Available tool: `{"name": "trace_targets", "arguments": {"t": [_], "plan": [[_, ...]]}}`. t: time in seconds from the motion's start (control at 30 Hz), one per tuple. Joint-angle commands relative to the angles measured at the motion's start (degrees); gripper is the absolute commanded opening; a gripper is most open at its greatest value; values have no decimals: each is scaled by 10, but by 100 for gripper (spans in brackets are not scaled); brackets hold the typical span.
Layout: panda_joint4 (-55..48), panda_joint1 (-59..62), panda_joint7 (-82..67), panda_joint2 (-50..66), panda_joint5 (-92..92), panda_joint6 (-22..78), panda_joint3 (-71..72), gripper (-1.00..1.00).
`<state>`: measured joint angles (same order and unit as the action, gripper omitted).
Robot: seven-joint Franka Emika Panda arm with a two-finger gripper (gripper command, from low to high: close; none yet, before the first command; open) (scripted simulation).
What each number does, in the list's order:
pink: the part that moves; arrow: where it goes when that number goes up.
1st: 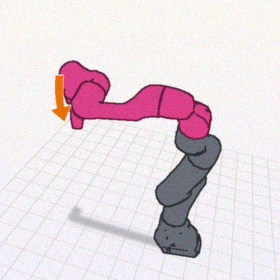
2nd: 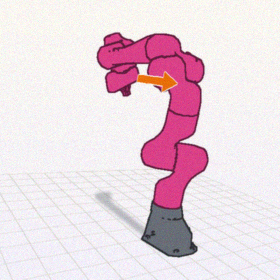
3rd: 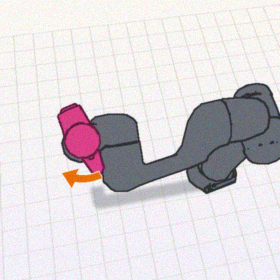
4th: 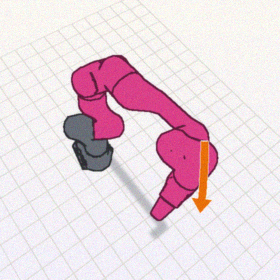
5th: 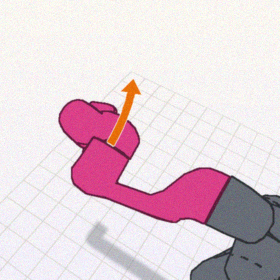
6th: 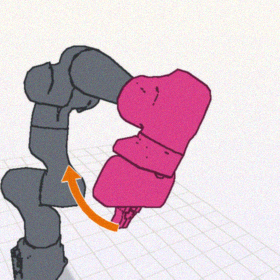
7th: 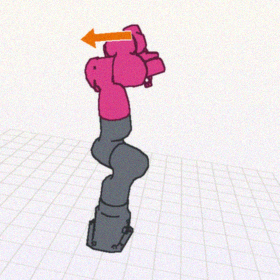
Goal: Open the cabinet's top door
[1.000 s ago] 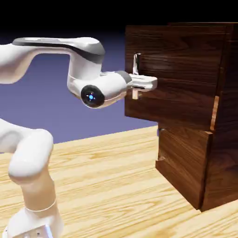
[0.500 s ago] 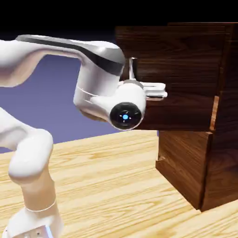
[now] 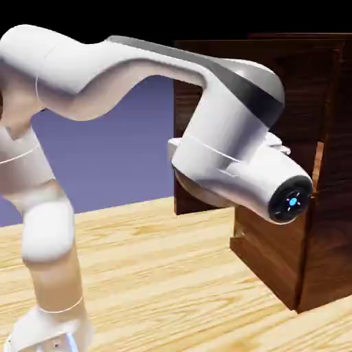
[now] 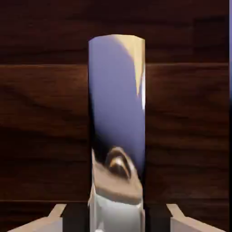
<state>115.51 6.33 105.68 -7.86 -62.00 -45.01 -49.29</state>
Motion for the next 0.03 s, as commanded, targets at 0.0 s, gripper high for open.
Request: {"name": "trace_targets", "arguments": {"t": [0.0], "plan": [[-17,2,-9,20,-1,22,-7,-100]]}}
